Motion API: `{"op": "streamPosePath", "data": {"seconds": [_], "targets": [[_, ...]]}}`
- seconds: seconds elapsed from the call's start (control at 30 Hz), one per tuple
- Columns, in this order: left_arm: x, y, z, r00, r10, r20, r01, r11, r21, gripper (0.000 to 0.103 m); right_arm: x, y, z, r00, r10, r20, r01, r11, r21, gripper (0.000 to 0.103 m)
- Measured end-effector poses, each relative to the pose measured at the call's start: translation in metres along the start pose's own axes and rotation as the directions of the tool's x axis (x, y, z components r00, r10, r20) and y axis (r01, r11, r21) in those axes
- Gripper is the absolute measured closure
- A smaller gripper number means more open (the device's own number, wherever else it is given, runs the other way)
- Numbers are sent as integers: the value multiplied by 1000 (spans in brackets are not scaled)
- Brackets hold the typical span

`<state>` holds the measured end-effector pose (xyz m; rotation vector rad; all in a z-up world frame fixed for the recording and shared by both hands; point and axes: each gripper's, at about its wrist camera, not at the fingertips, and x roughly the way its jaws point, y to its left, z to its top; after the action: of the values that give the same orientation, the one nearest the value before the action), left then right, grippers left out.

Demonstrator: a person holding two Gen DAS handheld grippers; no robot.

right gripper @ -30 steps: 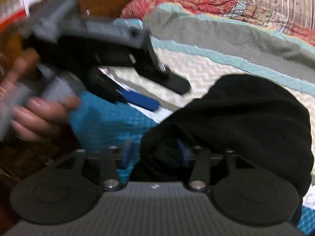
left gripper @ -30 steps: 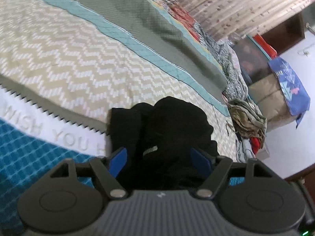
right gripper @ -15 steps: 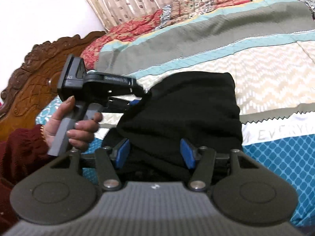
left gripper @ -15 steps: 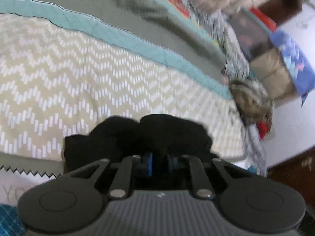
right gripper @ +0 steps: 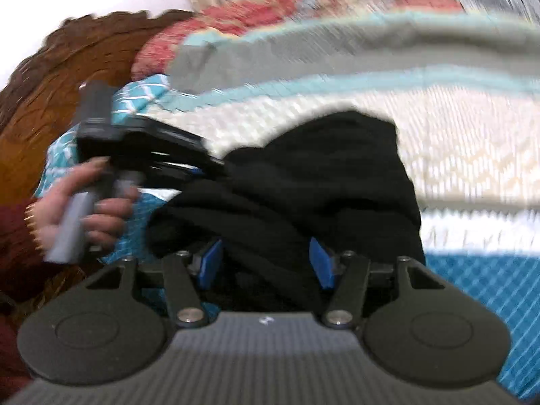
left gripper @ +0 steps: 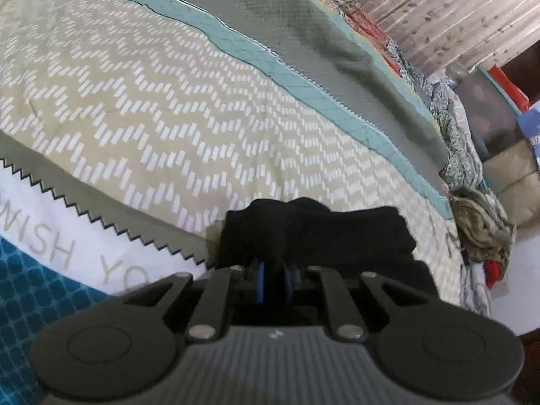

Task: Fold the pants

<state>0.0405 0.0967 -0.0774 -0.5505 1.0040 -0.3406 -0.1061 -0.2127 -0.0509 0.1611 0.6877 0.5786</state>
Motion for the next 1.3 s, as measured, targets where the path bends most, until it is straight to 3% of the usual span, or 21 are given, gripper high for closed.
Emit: {"op": "streamPosePath", "data": {"seconds": [0.1, 0.27, 0.3, 0.33, 0.37, 0.5, 0.53, 0.7, 0.8, 0.83, 0.87, 0.9, 0.97, 1.0, 1.03, 1.07, 1.17, 1.23, 1.3], "targets": [[-2, -6, 0, 1000, 11, -10, -11, 999, 37, 92, 1, 15, 8, 999, 36, 0, -35, 995, -94, 43], [-7, 0, -4, 1000, -3, -14, 3, 1000, -1, 92, 36, 41, 14, 998, 21, -64, -38, 961, -274, 46], [-8, 0, -3, 1000, 0, -15, 0, 1000, 2, 92, 42, 46, 12, 996, -5, -86, -22, 949, -313, 62], [-9, -1, -3, 1000, 6, -15, -6, 1000, 6, 92, 52, 48, 11, 993, -38, -115, -6, 934, -357, 88], [-9, -2, -2, 1000, 13, -14, -13, 1000, 9, 92, 55, 48, 9, 989, -66, -134, 11, 926, -376, 89], [-8, 2, -2, 1000, 11, -10, -11, 1000, -9, 92, 32, 45, 10, 979, 7, -205, -72, 948, -311, 92], [-7, 2, -2, 1000, 9, -11, -10, 1000, -14, 92, 25, 45, 5, 974, 16, -226, -86, 949, -302, 97], [-1, -4, -5, 999, 33, -12, -32, 999, 15, 91, 38, 22, -17, 957, 24, -289, -77, 981, -175, 97], [-6, -9, -6, 998, 66, -2, -66, 997, 32, 80, 45, 9, -18, 959, 76, -274, -101, 992, -76, 97], [-11, -10, -6, 996, 85, -3, -85, 996, 34, 64, 41, 6, -18, 958, 101, -269, -118, 992, -48, 94], [-18, -10, -7, 995, 98, 7, -98, 994, 40, 54, 33, 3, -16, 958, 127, -255, -138, 990, -23, 94], [-27, -10, -8, 996, 91, 22, -92, 995, 48, 53, 24, -1, -13, 960, 151, -236, -155, 988, 2, 88], [-45, -5, -12, 998, 45, 44, -48, 997, 54, 42, -6, -16, -5, 967, 204, -155, -195, 978, 69, 61], [-53, -1, -15, 998, 28, 53, -31, 998, 50, 36, -22, -23, -1, 974, 205, -100, -196, 976, 91, 35], [-59, 3, -18, 998, 16, 57, -18, 999, 43, 22, -40, -32, 1, 982, 187, -26, -183, 977, 114, 20], [-63, 6, -20, 998, -3, 58, 1, 999, 36, 11, -56, -41, 2, 986, 162, 39, -166, 976, 138, 18], [-59, 15, -26, 997, -73, 24, 73, 997, 0, 8, -77, -75, 2, 989, 64, 130, -96, 964, 250, 16], [-47, 18, -29, 995, -97, -17, 97, 995, -38, 6, -72, -99, 0, 992, -5, 123, -40, 933, 359, 15], [-34, 17, -33, 990, -127, -54, 125, 991, -48, 6, -58, -116, -4, 995, 8, 104, -52, 900, 433, 15]]}}
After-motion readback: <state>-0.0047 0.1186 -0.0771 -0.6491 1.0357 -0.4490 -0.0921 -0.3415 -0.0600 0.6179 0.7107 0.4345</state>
